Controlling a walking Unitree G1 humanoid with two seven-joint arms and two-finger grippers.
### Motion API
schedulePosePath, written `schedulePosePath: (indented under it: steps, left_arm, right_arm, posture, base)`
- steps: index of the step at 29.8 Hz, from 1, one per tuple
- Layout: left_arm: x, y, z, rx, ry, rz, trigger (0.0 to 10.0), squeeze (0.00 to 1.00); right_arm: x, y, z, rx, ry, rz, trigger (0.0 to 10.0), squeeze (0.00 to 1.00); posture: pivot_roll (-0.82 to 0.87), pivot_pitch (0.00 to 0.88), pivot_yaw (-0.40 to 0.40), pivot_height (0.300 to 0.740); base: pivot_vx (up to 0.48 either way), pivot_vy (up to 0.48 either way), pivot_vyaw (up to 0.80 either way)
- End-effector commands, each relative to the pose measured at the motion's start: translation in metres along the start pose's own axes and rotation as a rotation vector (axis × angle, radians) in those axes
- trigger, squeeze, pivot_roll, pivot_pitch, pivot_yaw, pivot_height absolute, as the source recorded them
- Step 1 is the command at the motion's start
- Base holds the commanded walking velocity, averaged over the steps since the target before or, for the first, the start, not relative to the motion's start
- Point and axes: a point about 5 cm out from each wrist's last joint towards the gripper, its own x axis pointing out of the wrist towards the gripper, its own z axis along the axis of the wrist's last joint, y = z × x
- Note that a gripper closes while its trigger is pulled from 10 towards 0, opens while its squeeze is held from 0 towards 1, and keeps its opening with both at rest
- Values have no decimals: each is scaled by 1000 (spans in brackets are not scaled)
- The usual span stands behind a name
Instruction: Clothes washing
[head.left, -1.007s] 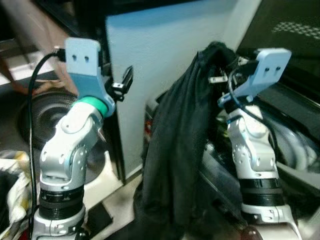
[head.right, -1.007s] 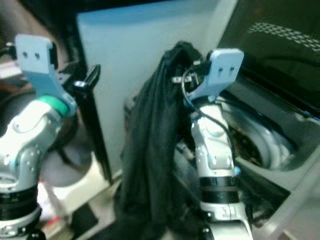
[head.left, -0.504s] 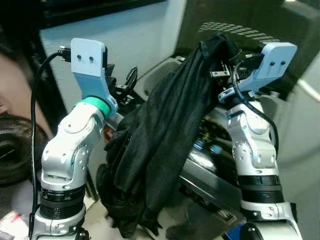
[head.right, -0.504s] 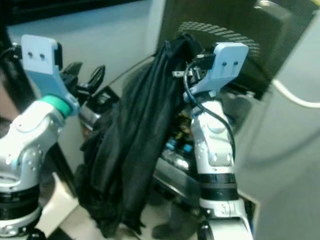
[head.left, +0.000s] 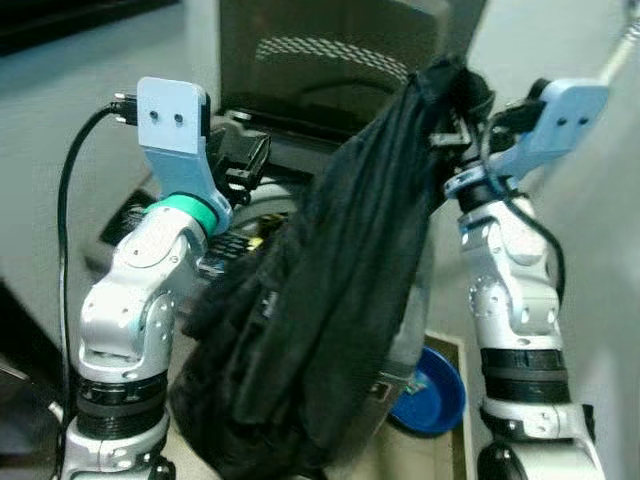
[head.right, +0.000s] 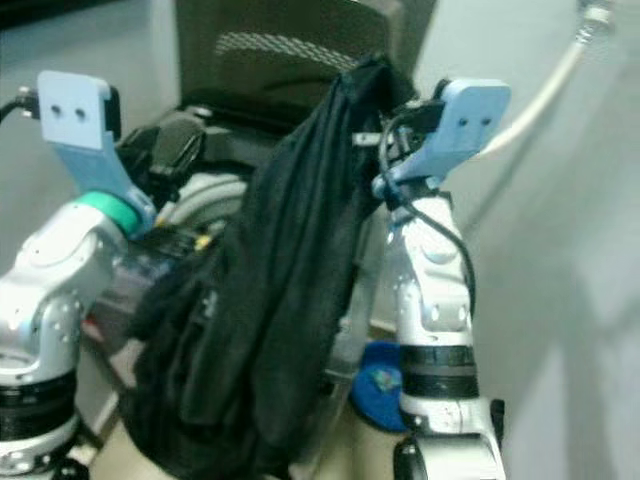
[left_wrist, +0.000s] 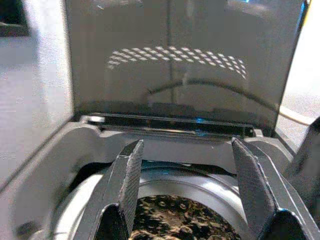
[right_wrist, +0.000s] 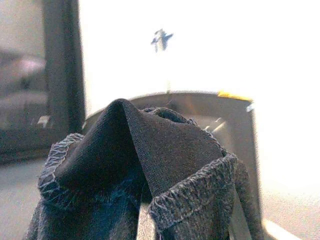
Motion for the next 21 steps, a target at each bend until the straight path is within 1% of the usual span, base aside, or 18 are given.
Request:
schedulePosePath:
  steps: [1, 5, 9, 11, 13, 21]
  left_arm:
    - [1, -4, -3, -5, 10, -15, 10000, 0]
    - [1, -4, -3, -6, 11, -13, 10000, 0]
    - [1, -5, -3, -7, 11, -13, 10000, 0]
    - [0, -5, -3, -7, 11, -13, 10000, 0]
    - [0, -5, -3, -8, 13, -13, 10000, 0]
    - [1, -5, -4, -7, 13, -17, 10000, 0]
  right_arm:
    - [4, -8, 24, 11, -120, -41, 10000, 0]
    - [8, -9, 31, 17, -151, -43, 10000, 0]
    - [8, -8, 31, 10, -151, -39, 10000, 0]
    - [7, -8, 30, 0, -144, -36, 10000, 0]
    - [5, -7, 25, -18, -120, -27, 10000, 0]
    - [3, -5, 19, -40, -96, -13, 10000, 0]
  posture:
    - [86, 33, -6, 740]
    - [85, 40, -8, 740]
    - [85, 41, -9, 740]
    - [85, 41, -9, 740]
    - [85, 43, -9, 740]
    - [83, 45, -6, 740]
  base:
    - [0, 0, -788]
    - [0, 0, -788]
    - [0, 0, -797]
    - [0, 0, -431]
    - [0, 0, 0]
    - [0, 0, 0]
